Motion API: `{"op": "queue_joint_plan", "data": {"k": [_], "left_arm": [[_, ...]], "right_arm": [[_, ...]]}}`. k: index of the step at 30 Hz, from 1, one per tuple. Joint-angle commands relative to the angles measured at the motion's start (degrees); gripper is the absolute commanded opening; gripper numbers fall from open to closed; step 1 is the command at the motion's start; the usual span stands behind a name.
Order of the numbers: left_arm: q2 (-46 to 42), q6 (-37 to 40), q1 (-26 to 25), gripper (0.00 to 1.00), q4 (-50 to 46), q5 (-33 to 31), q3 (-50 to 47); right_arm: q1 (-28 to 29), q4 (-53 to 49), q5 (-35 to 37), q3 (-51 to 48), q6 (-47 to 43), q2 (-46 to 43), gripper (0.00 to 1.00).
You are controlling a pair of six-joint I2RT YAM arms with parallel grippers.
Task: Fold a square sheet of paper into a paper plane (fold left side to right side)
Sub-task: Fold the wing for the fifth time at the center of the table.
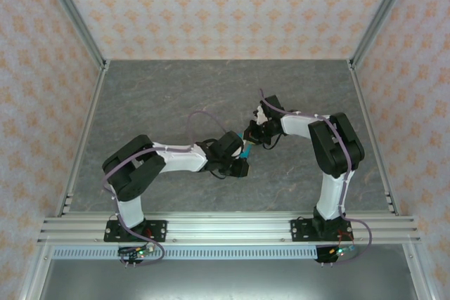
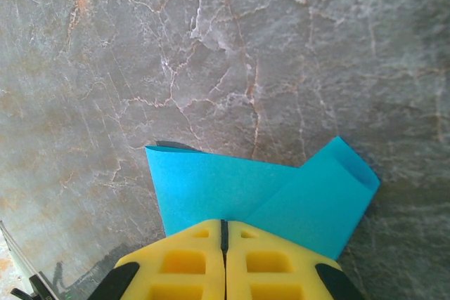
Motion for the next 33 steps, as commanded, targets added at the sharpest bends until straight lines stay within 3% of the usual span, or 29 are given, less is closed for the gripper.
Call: {"op": "queue_joint_plan", "data": {"k": [1, 12, 23, 33], "left_arm": [[-1.8, 0.8, -1.3, 0.13, -5.8, 2.7, -2.3], [-4.0, -1.5, -1.3, 0.13, -4.1, 1.6, -6.5], [-12.1, -2.2, 0.4, 0.14, -3.9, 0.7, -6.6], [-6.5, -1.1, 2.0, 0.18, -1.0, 5.5, -0.9]], "right_arm": [[0.4, -2.3, 8.0, -0.5, -0.3, 4.1, 0.06], [0.4, -2.6, 8.1, -0.3, -0.5, 4.2, 0.06], [0.4, -2.7, 7.8, -0.1, -0.6, 3.9, 0.06], [0.5, -2.9, 7.9, -0.3, -0.7, 3.9, 0.07]]}}
